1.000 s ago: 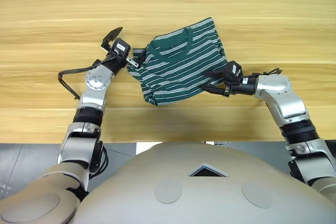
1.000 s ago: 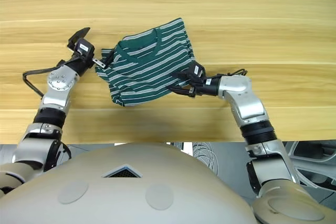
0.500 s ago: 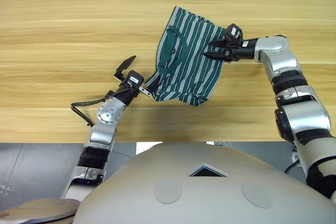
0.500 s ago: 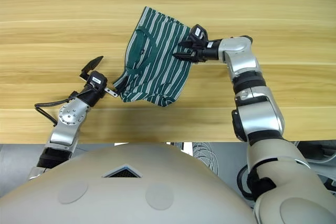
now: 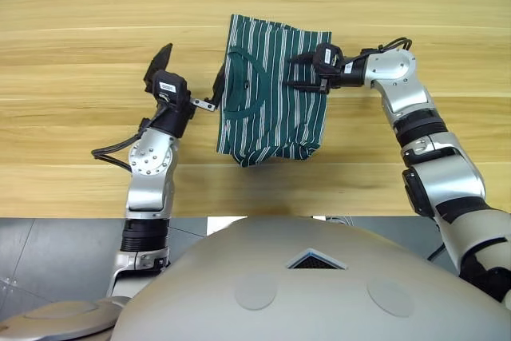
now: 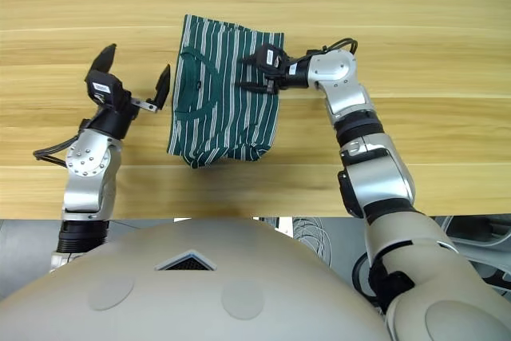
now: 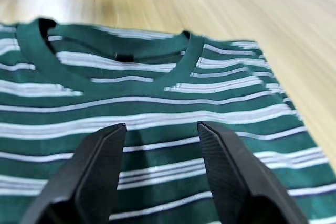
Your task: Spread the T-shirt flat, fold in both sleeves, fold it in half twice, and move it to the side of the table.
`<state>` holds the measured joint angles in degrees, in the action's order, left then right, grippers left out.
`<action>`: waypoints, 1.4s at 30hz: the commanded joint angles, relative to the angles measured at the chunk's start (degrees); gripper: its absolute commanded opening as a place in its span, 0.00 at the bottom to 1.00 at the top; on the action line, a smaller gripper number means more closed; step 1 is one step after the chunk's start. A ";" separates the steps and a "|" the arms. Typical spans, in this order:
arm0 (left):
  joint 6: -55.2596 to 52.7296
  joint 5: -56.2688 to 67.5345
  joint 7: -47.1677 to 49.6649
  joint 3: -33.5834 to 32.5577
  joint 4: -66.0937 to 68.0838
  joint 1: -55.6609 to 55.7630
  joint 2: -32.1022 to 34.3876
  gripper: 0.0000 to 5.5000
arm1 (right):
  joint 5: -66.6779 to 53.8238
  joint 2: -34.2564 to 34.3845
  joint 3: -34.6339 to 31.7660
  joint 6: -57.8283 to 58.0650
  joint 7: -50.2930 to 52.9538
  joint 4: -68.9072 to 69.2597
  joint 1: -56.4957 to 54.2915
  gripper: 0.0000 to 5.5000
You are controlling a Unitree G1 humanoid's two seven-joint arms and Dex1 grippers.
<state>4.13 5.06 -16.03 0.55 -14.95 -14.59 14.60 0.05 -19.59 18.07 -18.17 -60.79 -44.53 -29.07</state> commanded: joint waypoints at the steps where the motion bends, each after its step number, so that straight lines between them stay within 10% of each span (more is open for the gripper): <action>1: -2.56 -0.69 -2.37 -1.09 1.22 5.04 3.52 0.98 | 1.19 0.72 -0.30 -1.66 0.57 -1.61 -1.24 0.46; 19: 12.44 -18.05 -5.61 16.52 73.52 50.10 -5.84 0.98 | -14.65 -11.96 -8.01 3.93 -11.59 30.31 21.50 0.46; 42: 18.48 -18.86 -4.06 15.70 83.26 51.91 -5.09 0.98 | -6.37 -13.49 -0.77 3.15 -13.07 14.06 21.56 0.46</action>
<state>24.09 -12.01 -19.73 15.88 66.61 37.94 8.69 -7.77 -29.65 17.19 -16.07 -71.37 -26.97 -9.31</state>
